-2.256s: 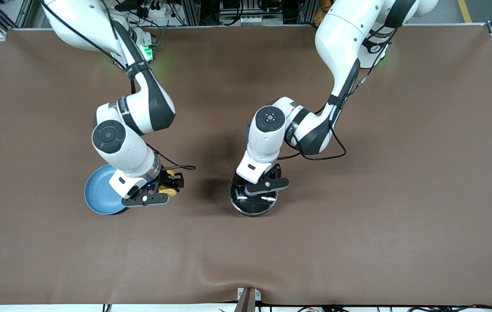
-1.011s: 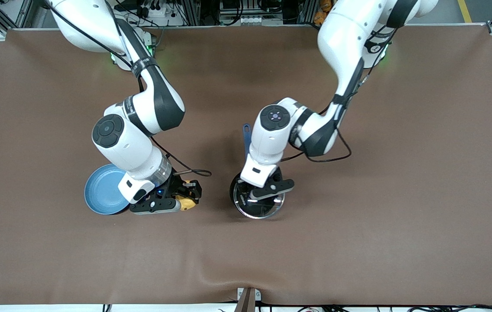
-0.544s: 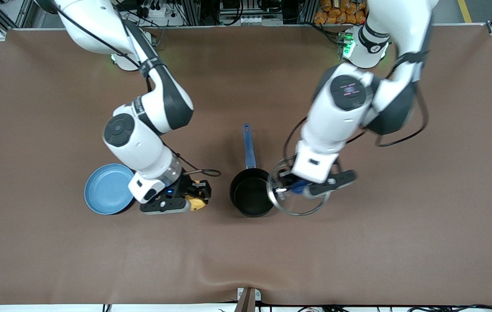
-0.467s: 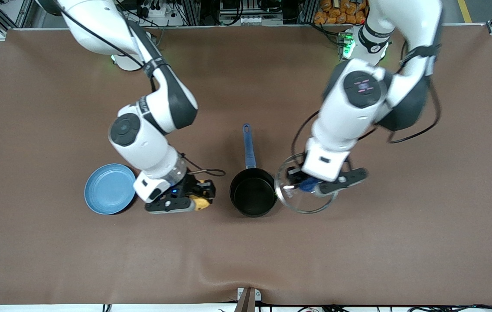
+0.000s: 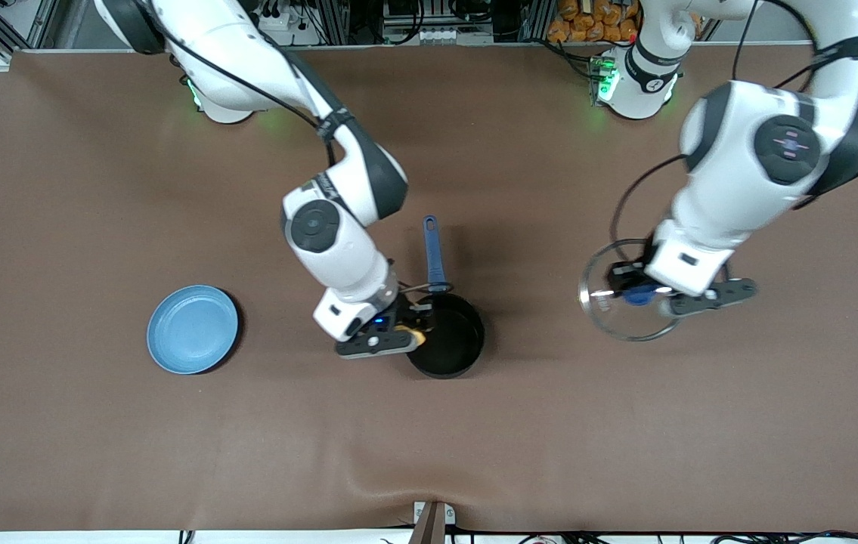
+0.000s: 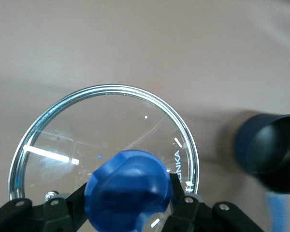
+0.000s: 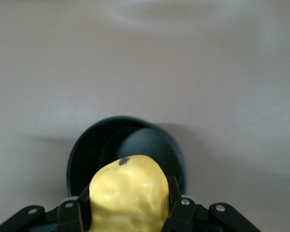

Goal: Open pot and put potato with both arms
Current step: 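Carry the potato over the pot while the left gripper lowers the lid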

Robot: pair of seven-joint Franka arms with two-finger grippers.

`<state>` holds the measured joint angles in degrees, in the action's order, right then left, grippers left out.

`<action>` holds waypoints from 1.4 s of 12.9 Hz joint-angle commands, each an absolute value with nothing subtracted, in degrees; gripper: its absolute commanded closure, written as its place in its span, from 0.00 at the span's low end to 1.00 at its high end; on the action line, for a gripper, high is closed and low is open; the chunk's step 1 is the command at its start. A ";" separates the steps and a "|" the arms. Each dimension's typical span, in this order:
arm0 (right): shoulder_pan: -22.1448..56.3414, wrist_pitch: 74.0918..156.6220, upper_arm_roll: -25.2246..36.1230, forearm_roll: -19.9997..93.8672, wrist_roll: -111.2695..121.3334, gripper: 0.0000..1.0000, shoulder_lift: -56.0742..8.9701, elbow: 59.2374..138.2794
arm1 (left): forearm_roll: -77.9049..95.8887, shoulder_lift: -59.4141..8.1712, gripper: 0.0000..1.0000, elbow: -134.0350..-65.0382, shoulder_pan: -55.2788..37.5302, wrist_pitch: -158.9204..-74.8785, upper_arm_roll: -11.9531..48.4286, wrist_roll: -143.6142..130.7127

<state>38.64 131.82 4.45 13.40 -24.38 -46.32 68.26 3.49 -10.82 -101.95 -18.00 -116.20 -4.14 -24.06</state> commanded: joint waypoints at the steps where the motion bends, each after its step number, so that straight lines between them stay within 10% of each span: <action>1: 40.16 131.13 5.97 12.40 -25.40 0.89 -51.75 61.36 | 4.39 -8.44 1.00 -108.09 -11.98 -119.17 -3.52 -14.37; 15: 46.49 141.85 10.28 12.13 -28.74 0.89 -62.75 58.97 | 4.39 -25.83 1.00 -113.91 -5.89 -144.75 -3.52 -5.45; 16: 46.67 142.20 10.37 12.13 -29.18 0.89 -63.01 59.06 | 4.39 -26.19 0.84 -113.82 -5.89 -144.93 -3.52 -5.28; 17: 46.67 142.64 10.37 12.13 -29.44 0.89 -63.19 58.98 | 4.39 -26.54 0.37 -113.64 -5.98 -145.11 -3.52 -4.84; 18: 46.67 142.73 10.37 12.22 -29.44 0.88 -63.19 58.97 | 4.39 -26.54 0.36 -113.64 -6.06 -145.11 -3.43 -4.75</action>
<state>46.21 142.82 9.29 13.08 -27.52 -61.56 61.86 3.53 -26.44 -114.48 -6.47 -144.50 -3.95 -6.51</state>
